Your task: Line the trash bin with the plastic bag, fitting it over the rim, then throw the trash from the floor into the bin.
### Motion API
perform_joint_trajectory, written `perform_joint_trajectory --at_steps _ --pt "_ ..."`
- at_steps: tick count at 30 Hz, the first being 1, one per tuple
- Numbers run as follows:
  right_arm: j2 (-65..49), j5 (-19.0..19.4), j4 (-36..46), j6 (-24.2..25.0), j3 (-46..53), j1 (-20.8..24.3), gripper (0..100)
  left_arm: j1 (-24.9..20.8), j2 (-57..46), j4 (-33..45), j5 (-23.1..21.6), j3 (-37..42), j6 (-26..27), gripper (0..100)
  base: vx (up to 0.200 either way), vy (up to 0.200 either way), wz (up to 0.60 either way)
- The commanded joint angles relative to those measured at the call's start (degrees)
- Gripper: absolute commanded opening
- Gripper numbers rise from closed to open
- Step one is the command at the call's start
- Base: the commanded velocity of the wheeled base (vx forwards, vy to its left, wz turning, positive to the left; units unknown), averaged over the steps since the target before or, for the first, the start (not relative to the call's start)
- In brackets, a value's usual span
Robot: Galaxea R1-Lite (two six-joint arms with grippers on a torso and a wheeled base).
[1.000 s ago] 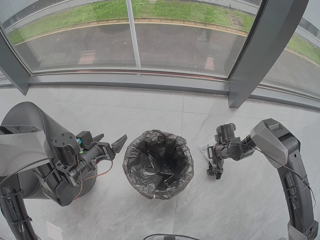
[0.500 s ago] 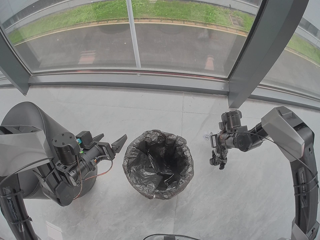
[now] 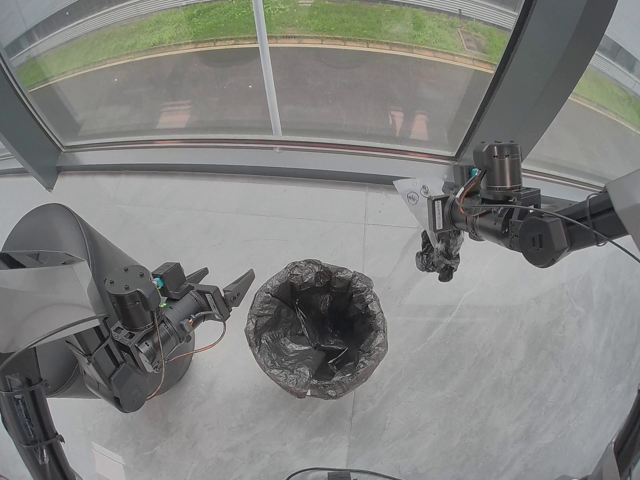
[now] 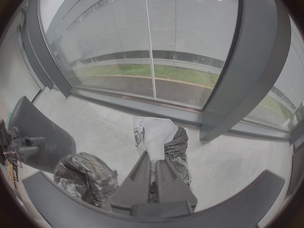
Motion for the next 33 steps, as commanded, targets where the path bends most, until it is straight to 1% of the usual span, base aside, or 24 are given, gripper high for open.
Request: perform_joint_trajectory --at_steps 1,2,3,5,9,13,14,17,18,25,33 --pt "-9.28 -2.88 -4.34 0.13 5.23 5.16 0 0.00 0.07 -0.01 0.01 0.05 -0.05 100 0.000 0.000 0.00" --pt "-9.28 -3.05 -4.69 0.13 5.50 5.24 0 0.00 0.07 -0.01 0.01 0.05 -0.05 100 0.000 0.000 0.00" --pt "-9.45 -4.99 -9.53 0.13 8.75 7.26 0 -0.08 0.07 -0.01 0.01 0.14 -0.05 100 0.000 0.000 0.00" --pt "-9.28 -6.74 -15.86 0.13 13.32 9.90 0 -0.17 0.07 -0.01 0.10 0.14 0.04 100 0.000 0.000 0.00" --pt "-8.14 -7.71 -24.29 0.22 21.05 14.91 0 -0.26 -0.19 -0.01 0.10 0.31 -0.05 100 0.000 0.000 0.00" --pt "-5.67 -7.97 -30.18 0.84 23.78 18.87 0 -0.26 0.07 -0.01 0.10 0.31 0.04 100 0.000 0.000 0.00" --pt "-4.88 -8.24 -31.06 1.28 23.87 19.92 0 -0.26 0.07 -0.01 0.18 0.31 0.04 100 0.000 0.000 0.00" --pt "-2.16 -12.02 -31.85 1.54 23.25 22.65 0 -0.35 -0.19 -0.10 0.18 0.31 0.04 100 0.000 0.000 0.00" --pt "-1.63 -12.46 -32.03 1.54 22.99 23.17 0 -0.26 -0.28 -0.01 0.18 0.31 0.04 100 0.000 0.000 0.00" --pt "2.85 -13.34 -33.52 1.45 21.23 28.10 0 -0.26 -0.19 -0.01 0.18 0.31 0.04 100 0.000 0.000 0.00" --pt "5.93 -13.51 -35.54 1.45 21.32 31.08 0 -0.35 -0.19 -0.01 0.18 0.31 0.04 100 0.000 0.000 0.00"
